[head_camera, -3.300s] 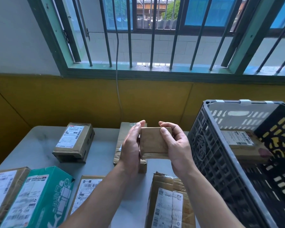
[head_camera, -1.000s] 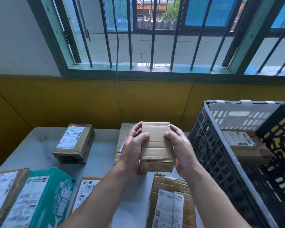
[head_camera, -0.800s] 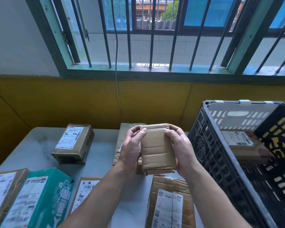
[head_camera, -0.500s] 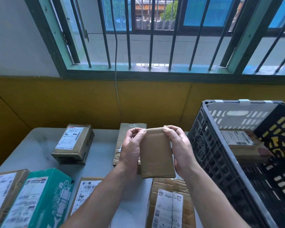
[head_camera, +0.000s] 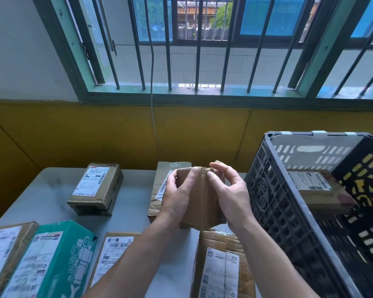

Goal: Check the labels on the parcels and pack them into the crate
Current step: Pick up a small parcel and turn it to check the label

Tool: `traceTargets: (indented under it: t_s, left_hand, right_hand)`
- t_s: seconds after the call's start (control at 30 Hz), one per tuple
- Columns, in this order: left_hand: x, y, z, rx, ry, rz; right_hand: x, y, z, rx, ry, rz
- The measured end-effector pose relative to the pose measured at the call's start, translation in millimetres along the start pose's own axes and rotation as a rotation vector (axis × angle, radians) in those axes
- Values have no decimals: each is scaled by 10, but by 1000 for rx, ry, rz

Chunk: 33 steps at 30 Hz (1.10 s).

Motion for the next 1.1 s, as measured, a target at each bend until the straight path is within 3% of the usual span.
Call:
traceTargets:
  t_s: [0.13,0.3,0.5,1.1]
  left_hand:
    - [-25,-35,-7,-15,110,66]
    - [-17,49,41,79,-83,107]
    - [-56,96,83,60,-142,169]
    - [-127,54,-51,10,-191,191]
  right_hand:
    - [-10,-21,44,40,-34,14]
    - [35,-20,-21,-48,1,57]
    - [-27,-46,-56,-147,93,133]
    - [-29,-44,25,-27,72,104]
Point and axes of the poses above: each hand's wrist, its own y-axis towards the middle knuckle, its own x-axis out of the back of the hand, z = x × y, the point moved 5 cm from there along y, towards the middle knuckle, and after that the axes turned 3 degrees about x, right-handed, at the moved point
